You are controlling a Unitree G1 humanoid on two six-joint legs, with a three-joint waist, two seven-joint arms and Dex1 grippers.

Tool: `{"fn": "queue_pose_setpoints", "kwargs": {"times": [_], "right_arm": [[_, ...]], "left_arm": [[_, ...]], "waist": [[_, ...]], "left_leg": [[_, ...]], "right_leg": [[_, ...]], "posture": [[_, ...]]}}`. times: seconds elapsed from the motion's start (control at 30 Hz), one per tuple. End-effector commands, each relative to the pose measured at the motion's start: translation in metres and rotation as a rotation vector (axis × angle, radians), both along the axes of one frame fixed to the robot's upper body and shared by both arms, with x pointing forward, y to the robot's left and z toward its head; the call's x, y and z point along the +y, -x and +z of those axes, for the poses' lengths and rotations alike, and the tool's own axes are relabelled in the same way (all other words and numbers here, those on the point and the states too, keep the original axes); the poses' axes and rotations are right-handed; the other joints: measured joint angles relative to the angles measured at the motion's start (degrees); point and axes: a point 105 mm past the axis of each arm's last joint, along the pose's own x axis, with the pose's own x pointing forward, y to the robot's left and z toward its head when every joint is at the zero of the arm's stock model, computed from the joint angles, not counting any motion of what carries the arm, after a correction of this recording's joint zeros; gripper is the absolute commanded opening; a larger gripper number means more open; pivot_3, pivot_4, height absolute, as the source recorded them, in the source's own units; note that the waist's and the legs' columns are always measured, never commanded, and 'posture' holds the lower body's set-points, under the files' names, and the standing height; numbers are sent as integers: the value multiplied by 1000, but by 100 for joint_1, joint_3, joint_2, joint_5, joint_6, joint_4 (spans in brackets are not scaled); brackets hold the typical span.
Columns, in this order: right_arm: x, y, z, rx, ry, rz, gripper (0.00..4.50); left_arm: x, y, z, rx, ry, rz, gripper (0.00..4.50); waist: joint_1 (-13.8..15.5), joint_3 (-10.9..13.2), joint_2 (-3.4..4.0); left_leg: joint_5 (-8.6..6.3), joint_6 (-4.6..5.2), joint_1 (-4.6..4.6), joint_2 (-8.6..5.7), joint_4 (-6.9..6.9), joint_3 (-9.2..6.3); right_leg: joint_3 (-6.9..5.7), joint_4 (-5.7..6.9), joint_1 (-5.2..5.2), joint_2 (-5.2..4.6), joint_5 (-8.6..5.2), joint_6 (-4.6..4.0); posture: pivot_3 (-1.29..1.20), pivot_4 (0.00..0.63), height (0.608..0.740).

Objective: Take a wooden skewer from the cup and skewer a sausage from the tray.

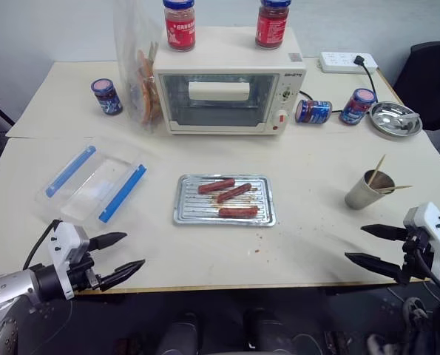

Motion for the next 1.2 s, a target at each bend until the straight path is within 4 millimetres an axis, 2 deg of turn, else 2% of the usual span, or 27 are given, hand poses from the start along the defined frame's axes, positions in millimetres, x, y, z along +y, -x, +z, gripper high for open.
{"fn": "queue_pose_setpoints", "kwargs": {"times": [0.03, 0.27, 0.4, 0.5, 0.6, 0.67, 0.77, 0.93, 1.13, 1.2], "right_arm": [[1, -1, 9, -47, 11, 6, 4500], [2, -3, 6, -82, -3, -39, 4500], [4, -3, 7, -109, -28, -89, 4500], [4, -3, 7, -154, -3, -138, 4500], [2, -7, 9, -207, -36, -245, 4500], [2, -6, 10, -251, -42, -318, 4500], [2, -3, 17, -321, -59, -420, 4500], [-6, -3, 30, -417, -100, -584, 4500], [-3, -12, 38, -481, -137, -630, 4500], [-3, -20, 41, -504, -157, -642, 4133]], "left_arm": [[0, 1, 6, -19, -26, -25, 4359], [-3, -10, 4, 1, -20, 6, 4359], [-18, -10, 9, 27, 30, -84, 4359], [-26, -17, 10, 19, 26, -124, 4359], [-44, -29, 22, 8, 115, -187, 4359], [-64, -49, 36, -10, 196, -223, 4359], [-92, -62, 59, -25, 279, -332, 4359], [-125, -54, 81, -31, 274, -580, 4359], [-152, -41, 94, -53, 246, -806, 4359], [-157, -45, 95, -60, 251, -818, 4500]], "waist": [[0, 0, 0], [2, 0, 0], [1, 0, 1], [8, -1, 2], [20, -1, 1], [91, -1, 2], [126, -1, 3], [44, -1, 3], [-29, -1, 2], [-25, -1, 2]], "left_leg": [[0, 0, 0, 0, 0, 0], [1, -3, 0, 0, 1, -1], [4, -8, -1, -1, 2, -1], [7, -12, 0, -1, 3, 0], [9, -17, 0, -3, 9, -1], [11, -19, 2, -5, 13, -2], [15, -26, -4, -8, 37, -12], [18, -31, -1, -9, 42, -8], [21, -37, 1, -7, 42, -7], [23, -37, 0, -8, 45, -7]], "right_leg": [[0, 0, 0, 0, 0, 0], [0, 2, 0, 0, 0, 1], [0, 2, 0, 0, 1, 1], [0, 6, 0, 0, 1, 1], [0, 14, 0, 0, 1, 2], [1, 21, 0, -1, 2, 3], [-7, 52, -5, 0, 3, 4], [0, 72, -9, 6, 3, 4], [2, 81, -12, 11, 2, 4], [2, 83, -12, 11, 2, 4]], "posture": [[0, 150, 740], [0, 150, 740], [0, 150, 740], [0, 150, 740], [0, 150, 740], [0, 150, 740], [0, 150, 740], [0, 150, 740], [0, 150, 740], [0, 150, 740]]}}
